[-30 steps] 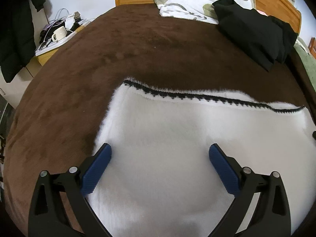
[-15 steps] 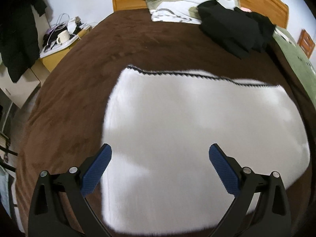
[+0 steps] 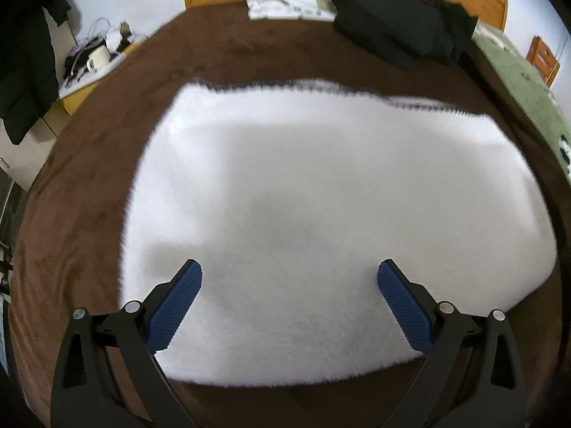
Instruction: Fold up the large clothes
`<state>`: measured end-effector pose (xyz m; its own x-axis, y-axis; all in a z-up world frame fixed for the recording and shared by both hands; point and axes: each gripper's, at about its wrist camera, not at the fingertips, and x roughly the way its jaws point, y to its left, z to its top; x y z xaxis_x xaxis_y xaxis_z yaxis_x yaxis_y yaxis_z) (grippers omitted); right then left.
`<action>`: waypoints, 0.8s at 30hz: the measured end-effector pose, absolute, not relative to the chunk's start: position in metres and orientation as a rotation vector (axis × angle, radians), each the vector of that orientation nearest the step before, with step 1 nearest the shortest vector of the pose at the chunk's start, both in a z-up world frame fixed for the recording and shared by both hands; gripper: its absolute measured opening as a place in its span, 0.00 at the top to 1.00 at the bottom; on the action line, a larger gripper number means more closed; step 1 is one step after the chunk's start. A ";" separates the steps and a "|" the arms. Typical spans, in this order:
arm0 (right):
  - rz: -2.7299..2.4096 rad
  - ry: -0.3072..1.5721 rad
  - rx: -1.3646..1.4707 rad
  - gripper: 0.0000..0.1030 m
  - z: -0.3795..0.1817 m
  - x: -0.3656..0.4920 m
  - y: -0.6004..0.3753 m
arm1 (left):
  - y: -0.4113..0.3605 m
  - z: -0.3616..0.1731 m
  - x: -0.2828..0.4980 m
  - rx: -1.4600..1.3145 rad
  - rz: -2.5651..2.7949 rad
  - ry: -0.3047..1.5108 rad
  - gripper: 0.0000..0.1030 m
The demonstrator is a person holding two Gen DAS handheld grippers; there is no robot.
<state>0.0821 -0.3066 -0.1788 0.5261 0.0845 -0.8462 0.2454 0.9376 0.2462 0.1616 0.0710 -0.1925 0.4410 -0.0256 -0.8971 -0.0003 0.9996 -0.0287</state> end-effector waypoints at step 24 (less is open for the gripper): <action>0.046 0.870 1.160 0.10 -0.252 0.041 -0.361 | 0.067 -0.222 0.162 -0.011 -0.014 1.112 0.05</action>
